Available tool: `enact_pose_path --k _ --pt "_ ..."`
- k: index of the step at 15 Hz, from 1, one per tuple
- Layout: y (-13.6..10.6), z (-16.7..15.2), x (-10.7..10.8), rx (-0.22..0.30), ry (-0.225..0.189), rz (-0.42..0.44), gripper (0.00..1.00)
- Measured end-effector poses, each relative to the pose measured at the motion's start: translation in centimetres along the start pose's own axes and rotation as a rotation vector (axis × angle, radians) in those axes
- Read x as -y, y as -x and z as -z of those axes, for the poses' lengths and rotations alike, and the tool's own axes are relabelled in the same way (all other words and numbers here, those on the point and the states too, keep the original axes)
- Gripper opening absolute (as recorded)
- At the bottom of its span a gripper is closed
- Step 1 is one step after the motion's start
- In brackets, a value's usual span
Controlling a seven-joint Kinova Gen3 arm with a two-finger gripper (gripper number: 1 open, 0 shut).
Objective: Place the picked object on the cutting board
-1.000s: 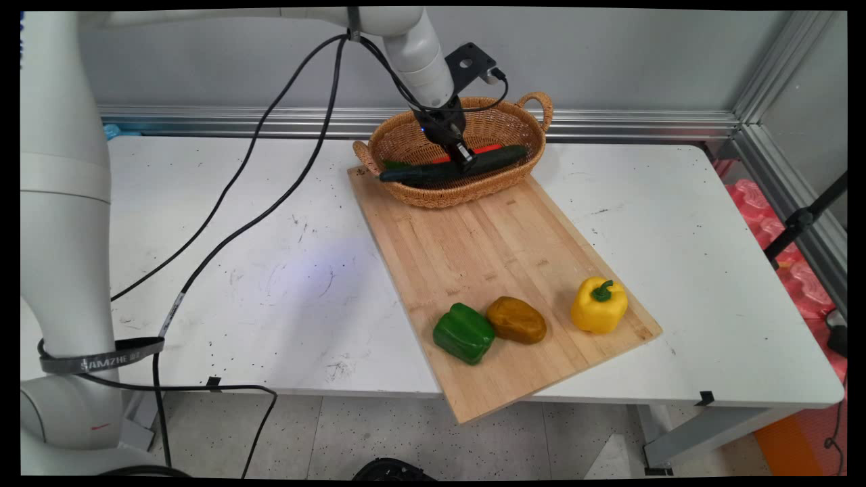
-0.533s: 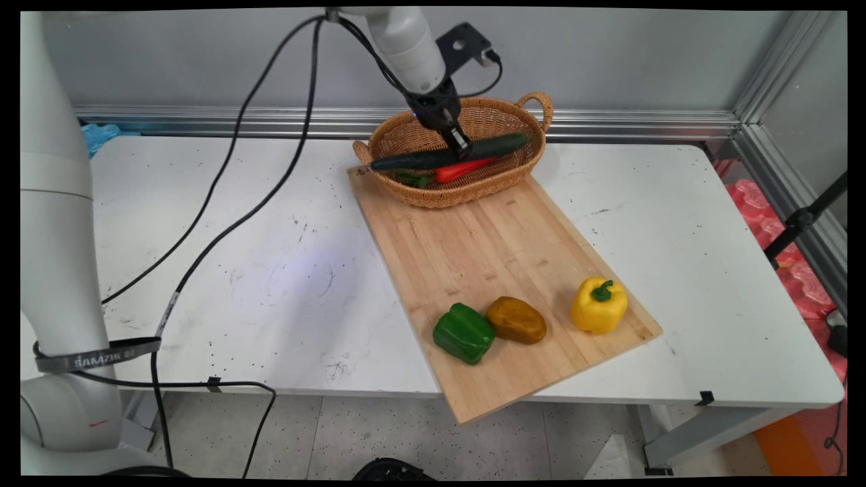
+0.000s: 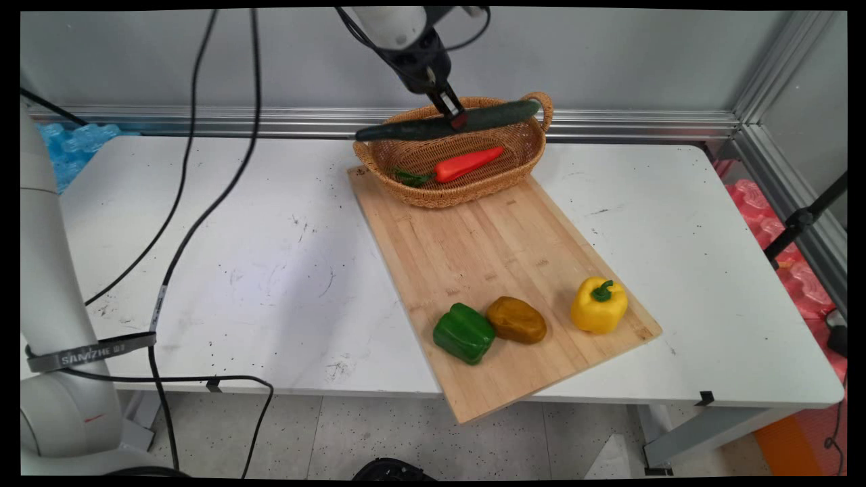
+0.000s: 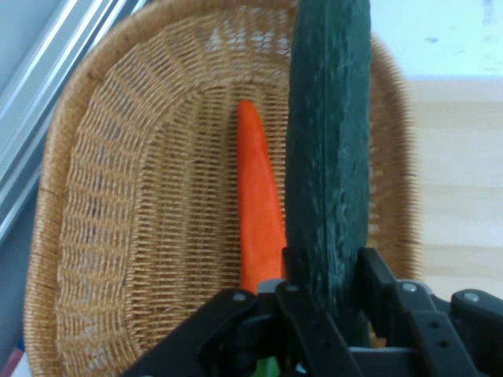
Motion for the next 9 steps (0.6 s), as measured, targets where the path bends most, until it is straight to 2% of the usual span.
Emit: enact_pose_path --k 2,5,9 --pt "0.1 1.5 -0.4 -0.014 0.016 -0.024 0.00" --pt "0.5 4.0 -1.7 -0.039 0.065 -0.073 0.00" --pt "0.9 5.4 -3.6 -0.056 0.118 -0.119 0.00"
